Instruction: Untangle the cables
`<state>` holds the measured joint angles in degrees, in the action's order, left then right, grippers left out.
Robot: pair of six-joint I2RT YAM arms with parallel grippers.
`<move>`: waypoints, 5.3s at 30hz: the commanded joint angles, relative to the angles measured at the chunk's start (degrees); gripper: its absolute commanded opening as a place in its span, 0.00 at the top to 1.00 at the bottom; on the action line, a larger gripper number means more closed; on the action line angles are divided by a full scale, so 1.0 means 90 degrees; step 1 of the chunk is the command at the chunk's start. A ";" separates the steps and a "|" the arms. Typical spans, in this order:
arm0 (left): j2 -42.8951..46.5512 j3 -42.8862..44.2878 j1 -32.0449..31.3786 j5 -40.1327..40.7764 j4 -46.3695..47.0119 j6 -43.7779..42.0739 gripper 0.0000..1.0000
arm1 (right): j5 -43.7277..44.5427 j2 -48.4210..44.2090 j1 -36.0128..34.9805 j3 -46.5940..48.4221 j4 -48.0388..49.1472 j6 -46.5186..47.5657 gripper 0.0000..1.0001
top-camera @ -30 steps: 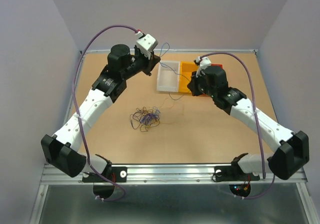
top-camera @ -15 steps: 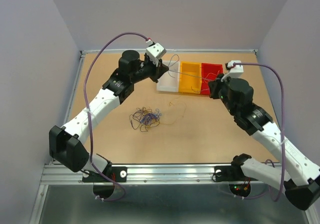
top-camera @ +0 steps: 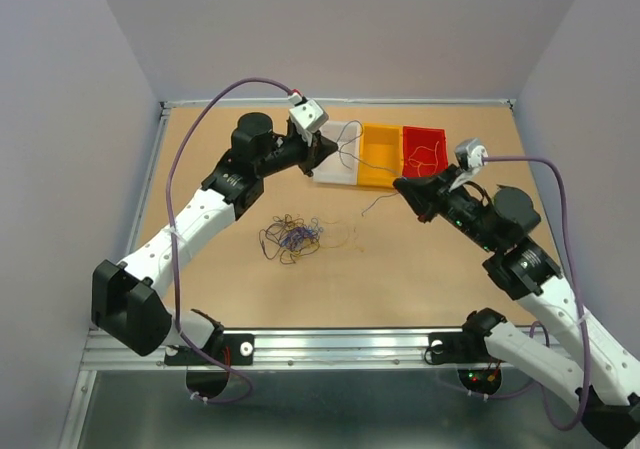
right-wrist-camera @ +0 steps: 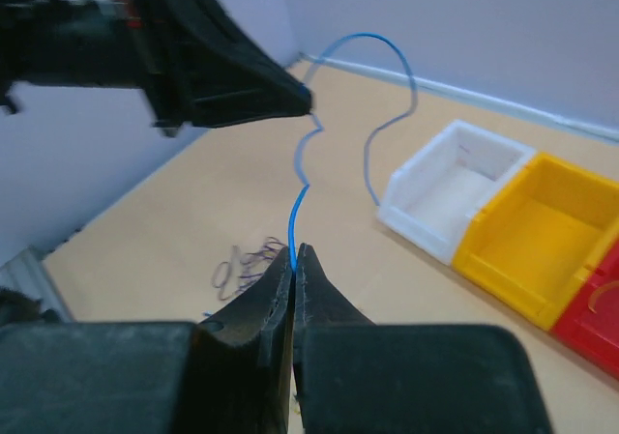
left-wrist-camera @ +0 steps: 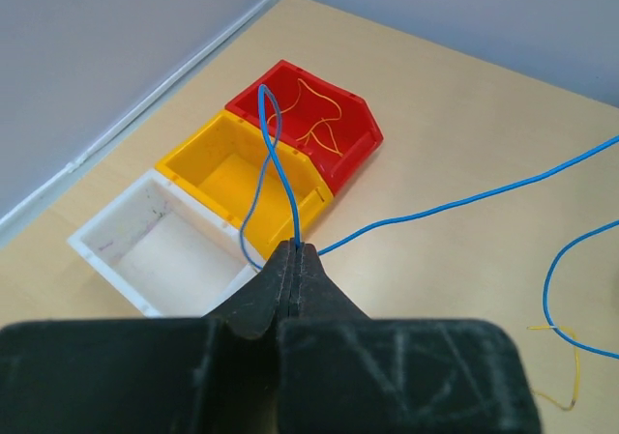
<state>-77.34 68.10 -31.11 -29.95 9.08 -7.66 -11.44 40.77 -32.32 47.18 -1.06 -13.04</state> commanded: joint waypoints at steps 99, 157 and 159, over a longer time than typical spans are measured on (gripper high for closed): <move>-0.2735 0.1770 0.1200 0.0927 -0.0609 0.0206 0.43 | 0.2980 1.0352 0.0221 0.6915 -0.0350 -0.0905 1.00; -0.1213 -0.0210 -0.0254 0.1403 -0.0601 -0.2020 0.31 | -0.0162 0.5022 0.1648 0.2034 -0.1083 0.0530 0.18; -0.1007 -0.0436 -0.0147 0.1638 -0.0424 -0.1864 0.31 | -0.0145 0.4952 0.1278 0.2024 -0.1278 0.0784 0.11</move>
<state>-91.92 67.42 -34.26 -19.00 2.37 -23.59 -3.79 88.71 -17.26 66.63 -9.50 -12.67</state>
